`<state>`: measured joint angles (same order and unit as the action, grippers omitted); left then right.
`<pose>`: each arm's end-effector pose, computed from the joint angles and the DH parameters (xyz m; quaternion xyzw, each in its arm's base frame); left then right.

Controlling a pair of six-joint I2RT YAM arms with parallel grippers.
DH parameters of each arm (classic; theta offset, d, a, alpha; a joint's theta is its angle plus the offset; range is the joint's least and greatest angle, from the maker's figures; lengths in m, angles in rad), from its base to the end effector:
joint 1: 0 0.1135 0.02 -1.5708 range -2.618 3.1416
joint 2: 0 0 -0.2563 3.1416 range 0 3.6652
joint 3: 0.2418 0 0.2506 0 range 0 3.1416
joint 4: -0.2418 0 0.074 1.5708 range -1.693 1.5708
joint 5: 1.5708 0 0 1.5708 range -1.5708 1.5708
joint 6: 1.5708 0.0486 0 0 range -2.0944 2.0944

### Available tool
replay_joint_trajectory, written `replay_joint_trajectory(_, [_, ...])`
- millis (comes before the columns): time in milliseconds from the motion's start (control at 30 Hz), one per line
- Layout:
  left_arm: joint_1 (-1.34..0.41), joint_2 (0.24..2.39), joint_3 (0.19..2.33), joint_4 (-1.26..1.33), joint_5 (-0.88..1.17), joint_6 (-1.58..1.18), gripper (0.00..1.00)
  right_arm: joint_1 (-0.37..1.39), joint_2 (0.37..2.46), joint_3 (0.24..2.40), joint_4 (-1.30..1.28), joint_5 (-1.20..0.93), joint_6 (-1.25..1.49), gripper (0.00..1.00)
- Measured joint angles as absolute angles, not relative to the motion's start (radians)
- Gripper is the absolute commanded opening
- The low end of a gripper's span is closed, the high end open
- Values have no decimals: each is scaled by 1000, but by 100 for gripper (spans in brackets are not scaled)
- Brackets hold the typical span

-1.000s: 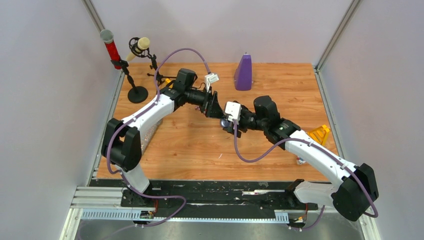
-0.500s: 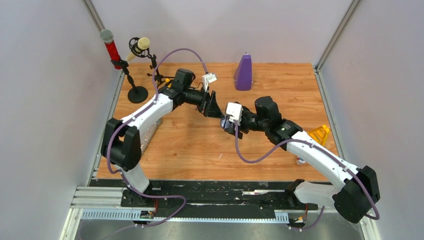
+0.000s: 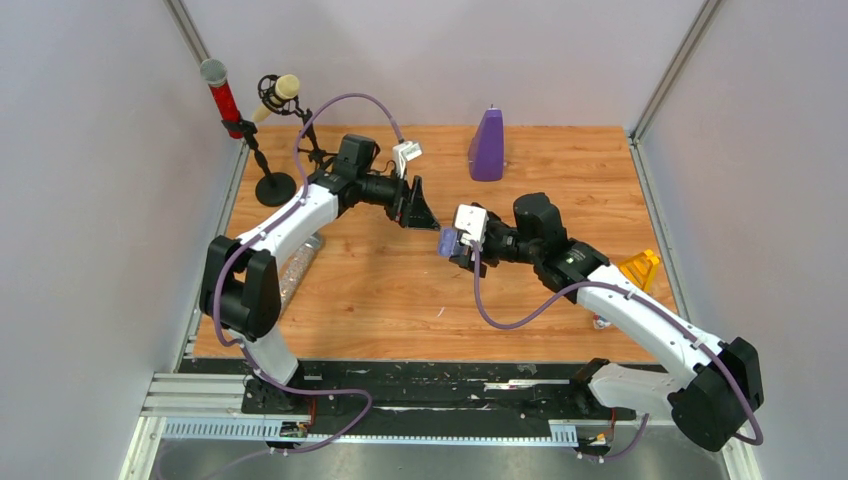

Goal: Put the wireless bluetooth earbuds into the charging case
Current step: Open the charging case.

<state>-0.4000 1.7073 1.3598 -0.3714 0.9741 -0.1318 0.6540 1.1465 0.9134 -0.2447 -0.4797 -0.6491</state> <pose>0.3346 -0.1851 0.2743 0.2992 0.7717 -0.5072 0.2403 0.1999 0.1815 0.2954 -0.6014 0.5850 0.2042 0.5043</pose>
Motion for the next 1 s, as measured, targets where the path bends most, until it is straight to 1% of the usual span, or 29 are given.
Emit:
replay_joint_trajectory(333, [-386, 1695, 1351, -339, 1029, -177, 100, 654, 1150, 913, -240, -451, -658, 38])
replay_joint_trajectory(533, [-404, 1716, 1334, -296, 1073, -231, 100, 677, 1168, 912, -209, -385, -692, 38])
replay_joint_trajectory(667, [-426, 1752, 1333, -286, 1088, -254, 96, 694, 1172, 896, -186, -350, -715, 38])
replay_joint_trajectory(1000, [-439, 1782, 1327, -238, 1106, -307, 82, 701, 1173, 888, -172, -323, -738, 38])
